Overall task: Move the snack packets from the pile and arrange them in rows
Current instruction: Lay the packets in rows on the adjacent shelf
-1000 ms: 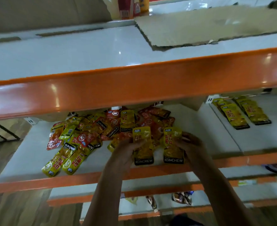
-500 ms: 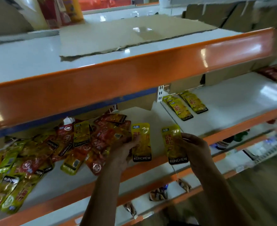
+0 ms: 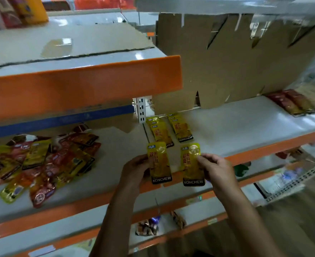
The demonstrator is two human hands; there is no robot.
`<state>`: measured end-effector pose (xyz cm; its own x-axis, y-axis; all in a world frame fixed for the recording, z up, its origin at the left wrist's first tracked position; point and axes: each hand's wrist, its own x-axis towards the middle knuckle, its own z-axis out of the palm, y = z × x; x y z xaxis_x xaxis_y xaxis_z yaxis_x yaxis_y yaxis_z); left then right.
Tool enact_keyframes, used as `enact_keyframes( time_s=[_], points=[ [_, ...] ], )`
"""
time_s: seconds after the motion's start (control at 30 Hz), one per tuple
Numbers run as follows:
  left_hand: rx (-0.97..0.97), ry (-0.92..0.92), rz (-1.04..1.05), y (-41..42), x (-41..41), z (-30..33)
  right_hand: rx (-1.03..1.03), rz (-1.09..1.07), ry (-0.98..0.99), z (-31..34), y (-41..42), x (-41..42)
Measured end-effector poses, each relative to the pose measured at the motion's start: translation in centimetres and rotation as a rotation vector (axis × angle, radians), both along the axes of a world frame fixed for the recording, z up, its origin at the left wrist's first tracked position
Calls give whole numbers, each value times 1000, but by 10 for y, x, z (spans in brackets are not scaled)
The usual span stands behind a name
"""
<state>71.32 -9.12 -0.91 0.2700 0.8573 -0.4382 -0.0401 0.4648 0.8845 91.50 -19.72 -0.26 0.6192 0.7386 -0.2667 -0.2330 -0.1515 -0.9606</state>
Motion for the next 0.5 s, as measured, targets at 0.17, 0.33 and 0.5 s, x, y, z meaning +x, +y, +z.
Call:
enact_keyframes(
  time_s=[0.17,0.33,0.5],
  points=[
    [-7,67,78,-8,31,0,-28,-29,-25,-6,4,37],
    [69,130,148,9,48,-2,-57,20,-46,-13,29,56],
    [123,151,186,35,63,-4,-100,19,-76,-19,61,69]
  ],
)
